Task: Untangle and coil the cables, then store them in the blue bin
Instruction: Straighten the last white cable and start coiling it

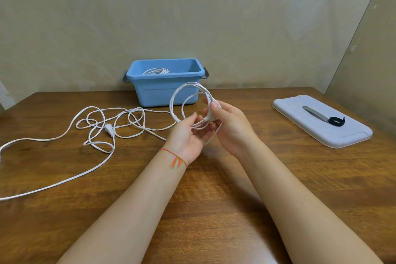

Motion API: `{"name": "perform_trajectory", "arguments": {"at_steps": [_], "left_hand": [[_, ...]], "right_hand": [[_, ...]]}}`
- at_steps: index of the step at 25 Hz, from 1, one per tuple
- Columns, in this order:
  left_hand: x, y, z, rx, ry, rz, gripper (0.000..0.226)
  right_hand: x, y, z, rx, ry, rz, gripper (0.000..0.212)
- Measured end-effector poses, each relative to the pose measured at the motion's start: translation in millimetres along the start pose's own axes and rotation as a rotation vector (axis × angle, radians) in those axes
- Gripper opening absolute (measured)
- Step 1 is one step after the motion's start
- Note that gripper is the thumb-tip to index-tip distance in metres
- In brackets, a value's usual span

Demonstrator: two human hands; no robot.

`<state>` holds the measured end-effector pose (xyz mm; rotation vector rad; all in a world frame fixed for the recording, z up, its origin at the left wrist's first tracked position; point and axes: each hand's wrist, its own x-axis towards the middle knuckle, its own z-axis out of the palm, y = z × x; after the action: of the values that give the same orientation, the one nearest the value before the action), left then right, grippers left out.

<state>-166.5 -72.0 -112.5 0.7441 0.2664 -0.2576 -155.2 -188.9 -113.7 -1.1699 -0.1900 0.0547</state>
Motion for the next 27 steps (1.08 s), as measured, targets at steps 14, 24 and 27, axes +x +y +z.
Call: {"name": "perform_trajectory", "arguments": {"at_steps": [14,24,27], "left_hand": [[2,31,-18,0.084,-0.028,-0.067,0.054],[9,12,-9,-0.026,0.115,0.13,0.033],[-1,17,-6,0.185,-0.073,-0.065,0.032]], "right_hand": [[-9,-21,-5,0.054,-0.107,0.229,0.03],[-7,5,23,-0.103,0.298,0.118,0.042],[-6,-13,4,-0.176,0.315,0.142,0.048]]}}
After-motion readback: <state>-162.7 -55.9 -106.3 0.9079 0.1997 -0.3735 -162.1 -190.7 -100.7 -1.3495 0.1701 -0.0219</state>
